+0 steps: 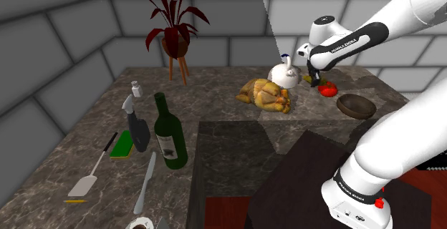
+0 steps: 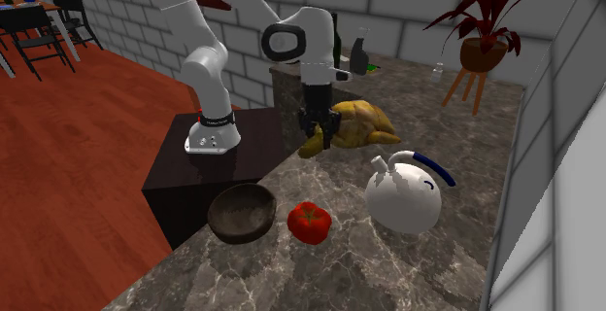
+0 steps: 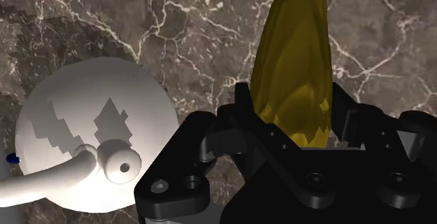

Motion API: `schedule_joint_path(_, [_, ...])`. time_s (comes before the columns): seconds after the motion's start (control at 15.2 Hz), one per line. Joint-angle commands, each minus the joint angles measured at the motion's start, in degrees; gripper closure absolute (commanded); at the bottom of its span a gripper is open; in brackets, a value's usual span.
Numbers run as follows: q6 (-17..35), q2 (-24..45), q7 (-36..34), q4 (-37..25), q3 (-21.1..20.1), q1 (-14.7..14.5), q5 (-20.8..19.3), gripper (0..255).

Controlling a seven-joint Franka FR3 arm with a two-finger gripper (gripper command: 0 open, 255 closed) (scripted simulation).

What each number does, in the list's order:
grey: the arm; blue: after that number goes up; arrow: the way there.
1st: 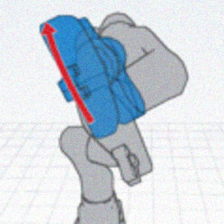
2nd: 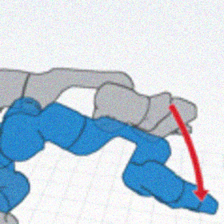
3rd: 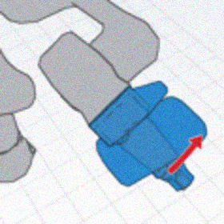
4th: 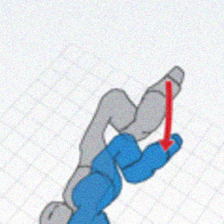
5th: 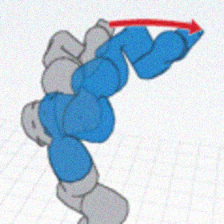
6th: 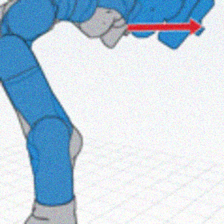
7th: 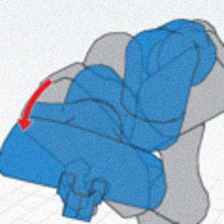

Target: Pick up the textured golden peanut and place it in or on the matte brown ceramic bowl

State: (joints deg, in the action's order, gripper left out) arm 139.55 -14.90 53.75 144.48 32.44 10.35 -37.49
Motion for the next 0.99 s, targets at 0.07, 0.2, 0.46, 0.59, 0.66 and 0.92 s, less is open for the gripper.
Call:
schedule_joint_path(0.07, [0.81,-3.1,2.95,2.49,2.37,2.73,-2.54,255])
schedule_joint_path(0.2, [1.4,-4.71,5.31,3.61,4.21,4.54,-3.97,255])
schedule_joint_path(0.46, [2.62,-7.23,10.61,5.01,8.25,8.02,-6.36,255])
schedule_joint_path(0.59, [3.27,-8.12,13.53,5.3,10.48,9.57,-7.28,255])
schedule_joint_path(0.66, [3.6,-8.47,15.05,5.33,11.65,10.28,-7.66,255])
schedule_joint_path(0.92, [5.0,-9.25,21.51,4.77,16.76,12.51,-8.58,255])
